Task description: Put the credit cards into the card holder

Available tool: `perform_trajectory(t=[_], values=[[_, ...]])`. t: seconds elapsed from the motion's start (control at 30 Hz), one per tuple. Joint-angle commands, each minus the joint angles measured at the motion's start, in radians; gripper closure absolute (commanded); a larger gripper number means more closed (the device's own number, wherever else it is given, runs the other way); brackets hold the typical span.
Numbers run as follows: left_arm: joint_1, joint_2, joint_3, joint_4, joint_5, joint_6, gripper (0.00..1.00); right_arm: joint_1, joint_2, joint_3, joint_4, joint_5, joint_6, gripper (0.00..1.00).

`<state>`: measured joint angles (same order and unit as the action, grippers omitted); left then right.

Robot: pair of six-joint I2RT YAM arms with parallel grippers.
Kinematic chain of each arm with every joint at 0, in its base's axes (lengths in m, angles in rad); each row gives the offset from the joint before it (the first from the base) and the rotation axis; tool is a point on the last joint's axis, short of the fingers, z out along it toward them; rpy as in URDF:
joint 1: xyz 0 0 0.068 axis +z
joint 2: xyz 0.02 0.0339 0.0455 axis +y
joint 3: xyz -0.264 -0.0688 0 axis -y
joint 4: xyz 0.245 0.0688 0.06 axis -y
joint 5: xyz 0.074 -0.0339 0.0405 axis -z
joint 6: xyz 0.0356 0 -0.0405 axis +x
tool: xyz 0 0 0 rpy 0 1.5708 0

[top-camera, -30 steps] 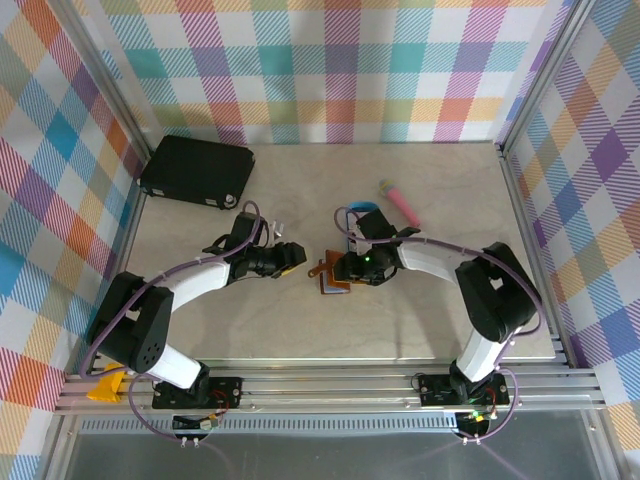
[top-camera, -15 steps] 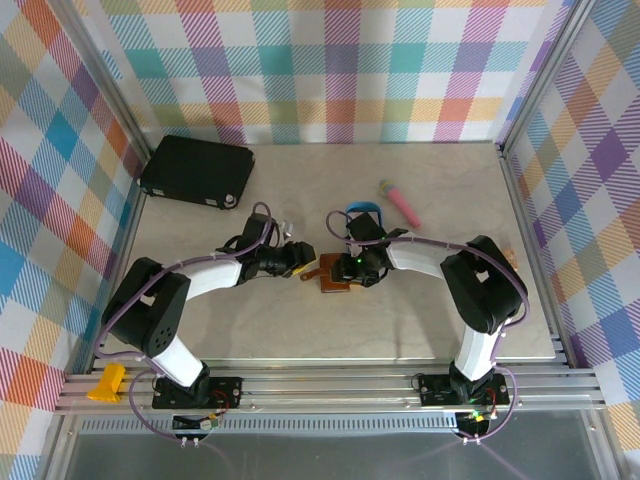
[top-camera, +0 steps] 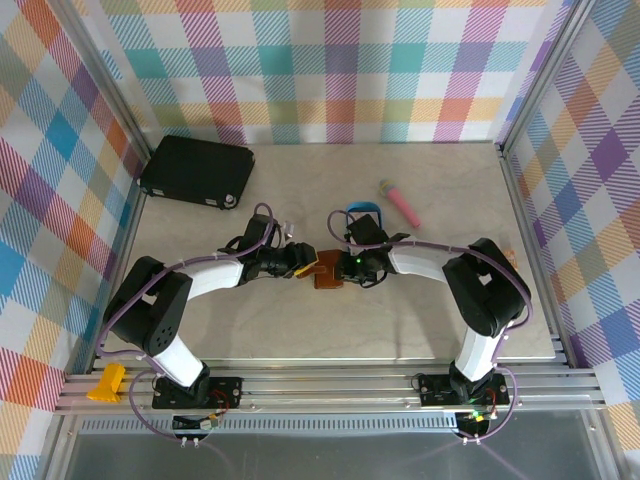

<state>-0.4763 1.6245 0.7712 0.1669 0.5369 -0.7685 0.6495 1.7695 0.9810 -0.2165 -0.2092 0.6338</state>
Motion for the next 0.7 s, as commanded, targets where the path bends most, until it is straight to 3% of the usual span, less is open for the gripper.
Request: perform_trajectory(t=[0.0, 0.13, 0.3, 0.4, 0.53, 0.67], values=[[-0.002, -0.024, 0.011, -0.032, -0.010, 0.028, 0.57, 0.006, -0.022, -0.027, -0.011, 0.045, 0.004, 0.89], [0.012, -0.062, 0.014, -0.085, -0.013, 0.053, 0.57, 0.006, -0.064, -0.022, -0.032, 0.044, -0.001, 1.00], [0.046, -0.147, 0.018, -0.195, -0.020, 0.104, 0.57, 0.006, -0.177, -0.002, -0.132, 0.081, -0.035, 1.00], [0.069, -0.223, 0.035, -0.307, -0.031, 0.158, 0.57, 0.011, -0.276, 0.049, -0.295, 0.156, -0.081, 1.00], [0.110, -0.320, 0.062, -0.464, -0.037, 0.203, 0.57, 0.063, -0.340, 0.217, -0.678, 0.426, -0.102, 1.00], [0.140, -0.406, 0.113, -0.617, -0.043, 0.247, 0.57, 0.182, -0.263, 0.432, -1.103, 0.748, 0.027, 1.00]])
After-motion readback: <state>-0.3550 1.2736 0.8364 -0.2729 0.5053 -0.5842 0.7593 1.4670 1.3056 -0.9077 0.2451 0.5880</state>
